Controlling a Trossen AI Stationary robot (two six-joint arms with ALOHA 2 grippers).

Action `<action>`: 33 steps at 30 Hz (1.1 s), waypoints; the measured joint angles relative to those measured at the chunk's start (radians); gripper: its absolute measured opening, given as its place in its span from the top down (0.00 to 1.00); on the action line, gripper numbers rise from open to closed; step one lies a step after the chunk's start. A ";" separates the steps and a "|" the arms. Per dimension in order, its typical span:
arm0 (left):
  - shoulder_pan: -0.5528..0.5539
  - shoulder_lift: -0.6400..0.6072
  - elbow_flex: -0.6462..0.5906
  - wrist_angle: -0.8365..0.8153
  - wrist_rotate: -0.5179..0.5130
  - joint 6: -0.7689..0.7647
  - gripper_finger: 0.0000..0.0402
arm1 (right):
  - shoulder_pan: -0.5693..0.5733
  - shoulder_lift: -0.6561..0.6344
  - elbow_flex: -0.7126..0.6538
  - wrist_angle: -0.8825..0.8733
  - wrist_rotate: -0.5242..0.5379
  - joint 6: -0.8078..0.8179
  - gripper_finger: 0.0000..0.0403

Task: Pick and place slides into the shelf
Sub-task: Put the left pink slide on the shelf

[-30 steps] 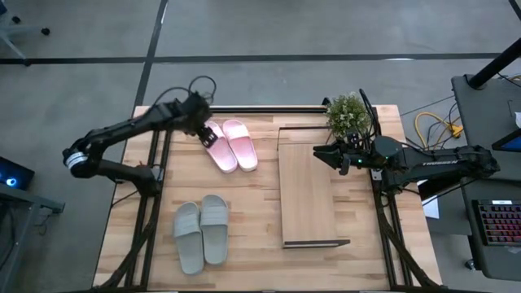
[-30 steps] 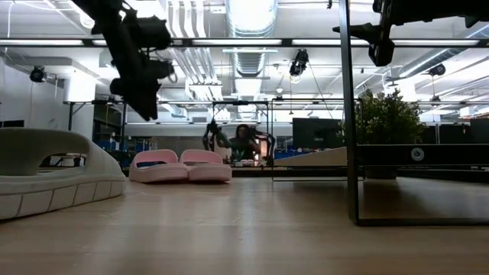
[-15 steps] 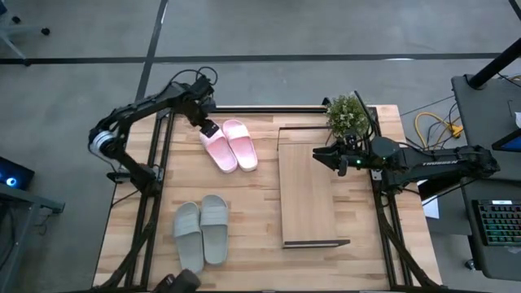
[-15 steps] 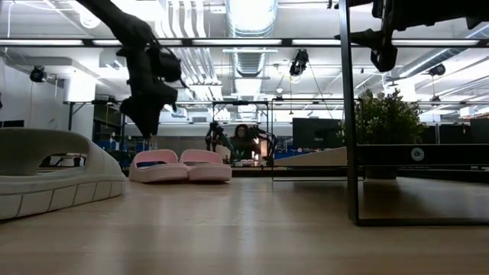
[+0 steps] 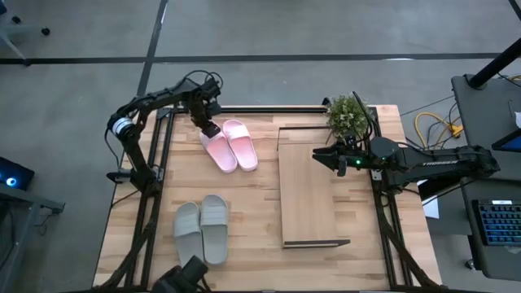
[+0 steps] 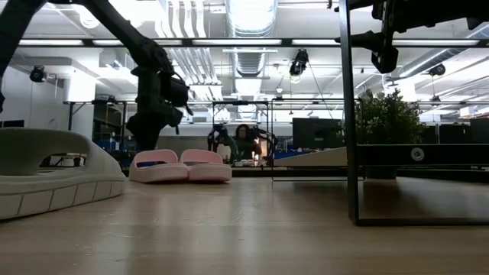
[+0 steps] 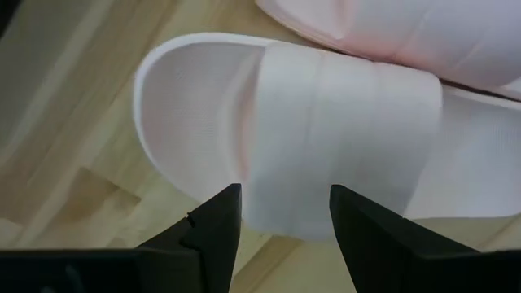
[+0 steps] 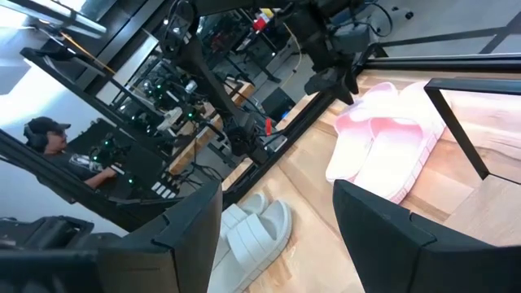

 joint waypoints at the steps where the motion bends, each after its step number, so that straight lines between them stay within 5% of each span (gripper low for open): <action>1: 0.008 0.001 0.006 0.001 0.002 0.004 0.57 | 0.000 0.000 0.000 0.000 0.000 0.000 0.44; 15: 0.179 0.031 0.027 0.006 0.284 0.094 0.57 | 0.000 0.000 0.000 0.000 0.003 0.000 0.44; 33: 0.202 0.159 0.022 -0.013 0.387 0.133 0.57 | 0.000 0.000 0.000 0.000 0.003 0.027 0.44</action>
